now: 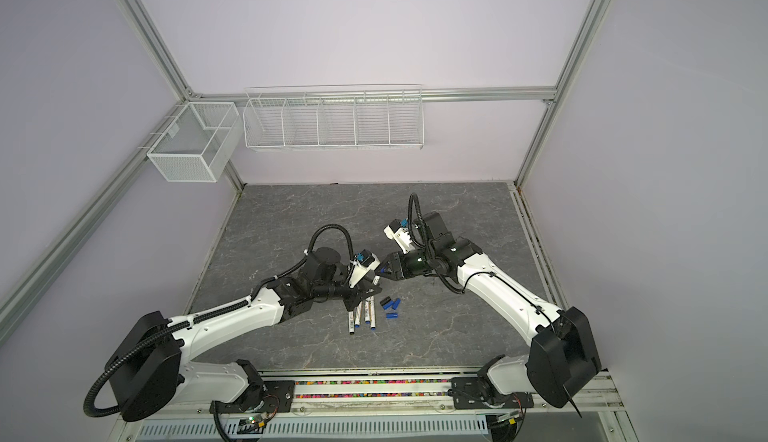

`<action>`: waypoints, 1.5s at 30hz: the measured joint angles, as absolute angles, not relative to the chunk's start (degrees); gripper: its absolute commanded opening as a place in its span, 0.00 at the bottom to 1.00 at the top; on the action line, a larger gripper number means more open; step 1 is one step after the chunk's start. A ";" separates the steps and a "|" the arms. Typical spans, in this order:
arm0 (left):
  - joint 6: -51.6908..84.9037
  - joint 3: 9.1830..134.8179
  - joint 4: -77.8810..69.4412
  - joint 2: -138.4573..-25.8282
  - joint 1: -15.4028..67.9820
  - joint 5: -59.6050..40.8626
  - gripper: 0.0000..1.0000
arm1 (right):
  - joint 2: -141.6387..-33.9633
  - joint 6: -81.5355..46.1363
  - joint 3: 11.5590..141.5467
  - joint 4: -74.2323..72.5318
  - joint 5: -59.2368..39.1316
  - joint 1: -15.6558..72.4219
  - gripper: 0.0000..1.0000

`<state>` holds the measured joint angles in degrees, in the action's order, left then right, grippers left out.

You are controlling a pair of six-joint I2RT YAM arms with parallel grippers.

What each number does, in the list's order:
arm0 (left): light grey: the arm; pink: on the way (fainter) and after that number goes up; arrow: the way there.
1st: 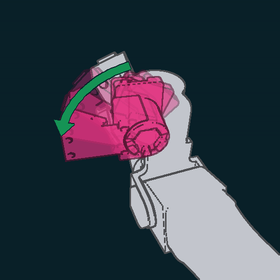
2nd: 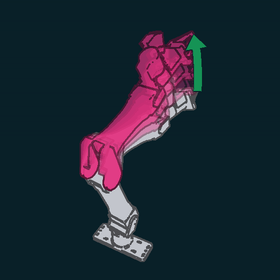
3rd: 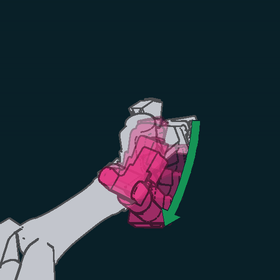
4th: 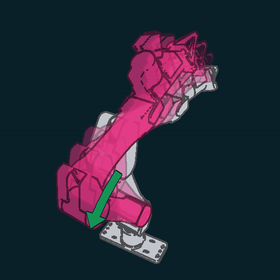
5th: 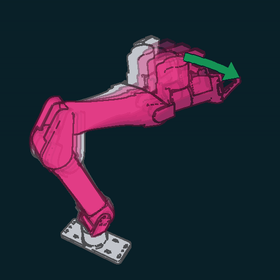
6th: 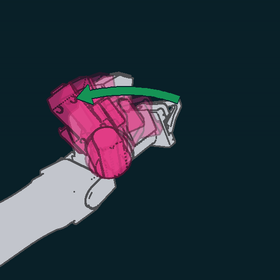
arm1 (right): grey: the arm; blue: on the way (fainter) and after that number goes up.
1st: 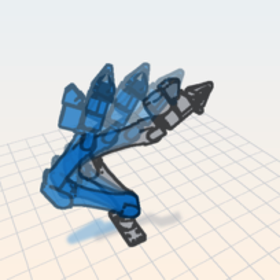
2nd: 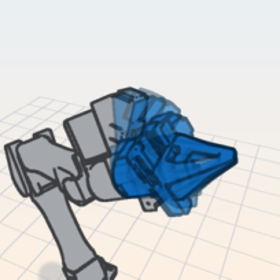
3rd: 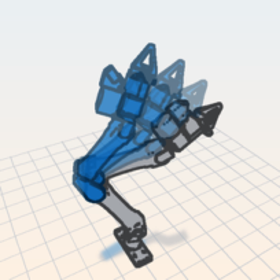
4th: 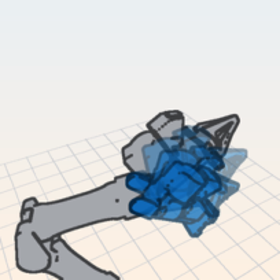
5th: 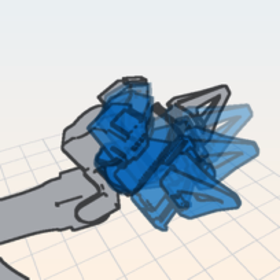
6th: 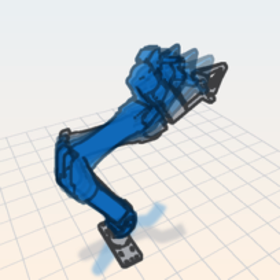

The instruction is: Insert the pens into the pen caps

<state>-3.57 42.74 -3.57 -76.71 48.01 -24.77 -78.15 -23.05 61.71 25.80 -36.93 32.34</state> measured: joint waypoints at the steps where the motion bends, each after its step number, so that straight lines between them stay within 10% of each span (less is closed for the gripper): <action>1: -3.07 42.74 -6.15 -77.28 48.01 -25.34 0.00 | -77.14 -23.64 61.71 25.19 -36.14 31.97 0.49; 23: 10.02 39.46 -29.93 -85.01 48.03 -28.16 0.00 | -72.29 -27.44 58.87 17.47 -21.85 34.41 0.39; 35: 16.03 38.30 -33.85 -85.69 46.87 -28.01 0.00 | -71.90 -27.44 55.16 15.88 -17.54 35.81 0.10; 39: 16.45 38.30 -34.35 -85.95 46.83 -28.08 0.49 | -71.90 -27.79 55.16 15.90 -17.39 35.29 0.09; 45: 15.77 39.57 -27.83 -85.30 45.06 -28.64 0.60 | -75.02 -28.73 58.67 19.44 -15.00 29.04 0.08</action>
<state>15.77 39.57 -27.83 -85.30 45.06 -28.64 -75.02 -28.73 58.67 19.44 -15.00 29.04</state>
